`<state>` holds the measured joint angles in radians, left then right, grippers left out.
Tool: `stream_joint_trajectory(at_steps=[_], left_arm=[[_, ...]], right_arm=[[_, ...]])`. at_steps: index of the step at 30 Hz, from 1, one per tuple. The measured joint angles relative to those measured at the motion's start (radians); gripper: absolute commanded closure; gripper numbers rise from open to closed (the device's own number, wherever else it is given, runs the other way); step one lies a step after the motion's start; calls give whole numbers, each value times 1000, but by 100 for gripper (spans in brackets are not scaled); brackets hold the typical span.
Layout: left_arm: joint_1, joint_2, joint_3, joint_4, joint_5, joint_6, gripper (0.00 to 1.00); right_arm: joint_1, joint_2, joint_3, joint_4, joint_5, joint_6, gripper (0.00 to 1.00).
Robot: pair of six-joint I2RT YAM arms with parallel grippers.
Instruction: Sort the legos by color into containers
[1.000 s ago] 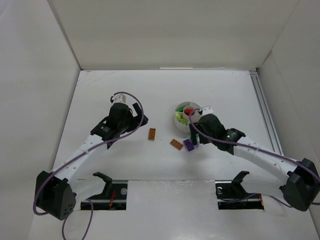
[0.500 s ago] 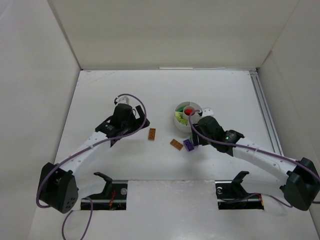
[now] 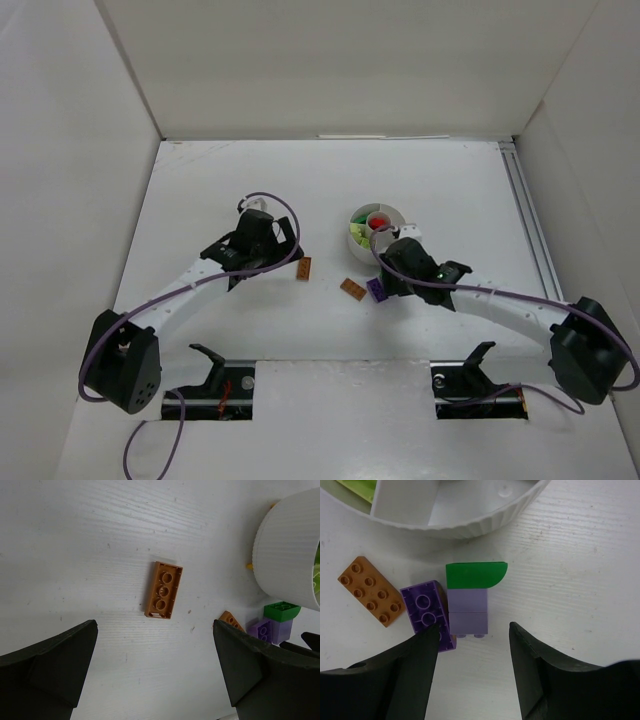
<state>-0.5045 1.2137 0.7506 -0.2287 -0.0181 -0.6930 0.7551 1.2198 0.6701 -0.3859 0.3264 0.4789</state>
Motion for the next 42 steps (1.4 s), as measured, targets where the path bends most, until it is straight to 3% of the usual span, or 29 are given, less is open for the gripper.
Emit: stream_joint_trajectory(at_steps=[7, 17, 22, 26, 29, 33, 37, 42], left_arm=[[0, 0, 0, 0, 0, 0, 0], [0, 0, 0, 0, 0, 0, 0], [0, 0, 0, 0, 1, 0, 0], [0, 0, 4, 0, 2, 2, 0], [0, 0, 4, -2, 2, 2, 0], [0, 0, 4, -5, 2, 2, 0], [0, 0, 4, -8, 4, 4, 0], [0, -5, 9, -8, 46, 28, 0]], right_arm=[[13, 51, 0, 37, -4, 0, 37], [13, 84, 0, 30, 50, 32, 59], [13, 86, 0, 32, 61, 37, 59], [13, 109, 0, 52, 63, 30, 46], [13, 149, 0, 53, 64, 26, 46], [13, 181, 2, 55, 72, 21, 63], [13, 158, 2, 56, 77, 3, 73], [13, -3, 2, 58, -7, -138, 77]])
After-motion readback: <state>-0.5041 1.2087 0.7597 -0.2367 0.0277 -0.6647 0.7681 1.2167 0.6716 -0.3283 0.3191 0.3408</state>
